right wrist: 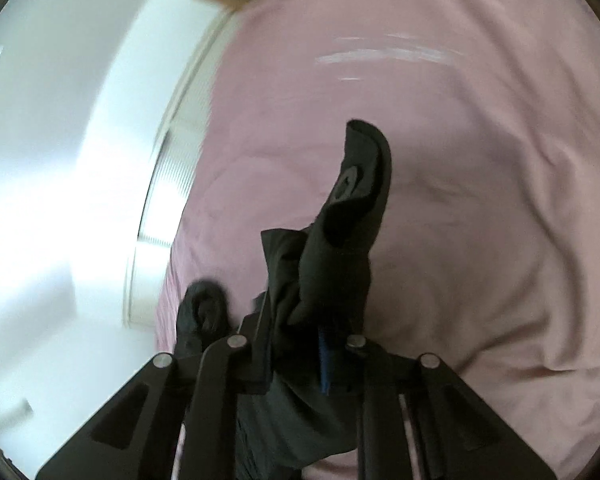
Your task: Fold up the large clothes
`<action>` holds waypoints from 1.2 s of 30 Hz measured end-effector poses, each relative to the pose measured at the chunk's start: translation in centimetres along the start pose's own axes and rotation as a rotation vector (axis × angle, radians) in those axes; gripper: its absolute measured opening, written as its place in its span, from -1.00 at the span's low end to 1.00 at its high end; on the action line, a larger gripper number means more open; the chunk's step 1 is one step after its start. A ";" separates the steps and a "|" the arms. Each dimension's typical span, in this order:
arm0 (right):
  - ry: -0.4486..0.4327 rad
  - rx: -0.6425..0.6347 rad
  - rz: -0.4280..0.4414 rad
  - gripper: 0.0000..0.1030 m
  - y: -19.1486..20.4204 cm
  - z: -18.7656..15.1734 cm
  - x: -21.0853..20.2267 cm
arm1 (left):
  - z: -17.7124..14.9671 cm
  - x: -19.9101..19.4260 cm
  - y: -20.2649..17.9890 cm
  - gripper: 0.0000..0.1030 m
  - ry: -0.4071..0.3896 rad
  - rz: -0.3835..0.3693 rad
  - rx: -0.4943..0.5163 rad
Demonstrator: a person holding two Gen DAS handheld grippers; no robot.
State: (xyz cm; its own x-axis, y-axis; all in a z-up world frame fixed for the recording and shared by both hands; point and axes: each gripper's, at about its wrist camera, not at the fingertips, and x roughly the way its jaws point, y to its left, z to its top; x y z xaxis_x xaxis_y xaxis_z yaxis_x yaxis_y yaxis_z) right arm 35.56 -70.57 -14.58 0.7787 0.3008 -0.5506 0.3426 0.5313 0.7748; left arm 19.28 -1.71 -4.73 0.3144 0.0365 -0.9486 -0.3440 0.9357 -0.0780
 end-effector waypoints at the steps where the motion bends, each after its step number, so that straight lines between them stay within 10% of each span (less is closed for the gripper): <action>1: 0.013 -0.046 -0.003 -0.70 1.7 -0.3 0.2 | 0.3 0.0 0.4 0.90 -0.007 -0.012 -0.012; 17: 0.307 -0.508 0.003 -0.70 24.0 -16.0 12.8 | 6.0 2.1 8.7 0.90 -0.069 -0.104 -0.053; 25: 0.454 -0.685 -0.161 -0.69 26.3 -26.8 20.7 | 6.6 3.9 14.3 0.90 -0.048 -0.085 -0.082; 36: 0.510 -0.802 -0.241 -0.69 23.5 -33.9 21.0 | 6.3 6.2 18.7 0.90 -0.007 -0.074 -0.120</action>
State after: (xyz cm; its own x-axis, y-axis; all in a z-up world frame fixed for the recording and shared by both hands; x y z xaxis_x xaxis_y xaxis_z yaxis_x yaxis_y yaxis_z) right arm 42.21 -24.93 -18.45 0.3495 0.3195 -0.8808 -0.1430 0.9472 0.2869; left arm 20.33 18.20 -10.11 0.3491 -0.0278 -0.9367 -0.4233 0.8871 -0.1841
